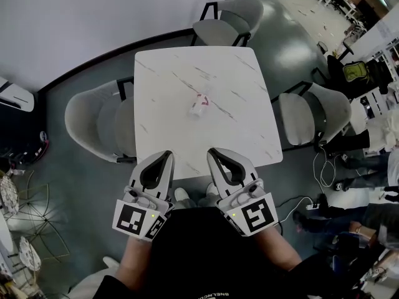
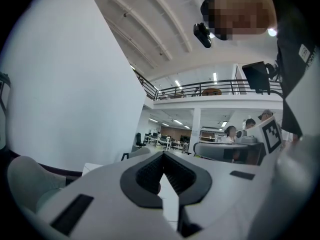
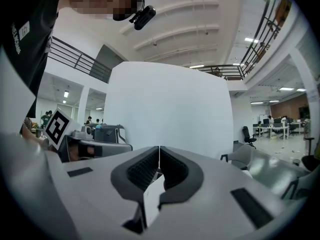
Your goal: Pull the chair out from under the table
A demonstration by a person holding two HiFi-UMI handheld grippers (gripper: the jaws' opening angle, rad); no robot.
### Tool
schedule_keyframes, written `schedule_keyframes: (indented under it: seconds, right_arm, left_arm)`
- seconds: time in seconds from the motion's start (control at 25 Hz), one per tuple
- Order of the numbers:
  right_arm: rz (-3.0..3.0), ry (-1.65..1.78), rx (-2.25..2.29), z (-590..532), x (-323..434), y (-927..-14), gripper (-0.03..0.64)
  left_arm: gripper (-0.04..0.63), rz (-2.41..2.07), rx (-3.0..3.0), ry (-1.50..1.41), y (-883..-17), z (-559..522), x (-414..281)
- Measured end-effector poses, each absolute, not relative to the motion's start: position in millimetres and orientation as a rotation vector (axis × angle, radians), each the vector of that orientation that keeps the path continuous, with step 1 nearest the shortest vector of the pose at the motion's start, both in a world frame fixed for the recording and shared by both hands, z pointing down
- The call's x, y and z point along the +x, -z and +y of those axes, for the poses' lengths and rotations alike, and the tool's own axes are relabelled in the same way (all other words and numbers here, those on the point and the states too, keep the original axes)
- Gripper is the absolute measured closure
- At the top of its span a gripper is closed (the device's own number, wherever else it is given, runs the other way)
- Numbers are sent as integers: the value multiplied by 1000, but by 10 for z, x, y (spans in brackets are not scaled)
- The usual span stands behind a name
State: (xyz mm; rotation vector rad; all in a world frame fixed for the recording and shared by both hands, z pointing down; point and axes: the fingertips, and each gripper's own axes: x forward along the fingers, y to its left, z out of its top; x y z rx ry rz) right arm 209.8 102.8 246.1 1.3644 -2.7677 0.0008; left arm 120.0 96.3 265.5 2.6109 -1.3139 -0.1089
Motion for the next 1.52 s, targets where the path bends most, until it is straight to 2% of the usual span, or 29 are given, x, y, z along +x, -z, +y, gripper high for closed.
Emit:
schedule_keyframes:
  seconds: [0.64,1.52]
  right_arm:
    - [-2817,-38,1192,720,1769,-2613,603]
    - [-2882,-239,1098,-48,2290,-2968,603]
  left_arm:
    - [591,-1435,2502,84,-2841,739,888]
    - [589,-1494,2419,-84,-3130,-17,1500]
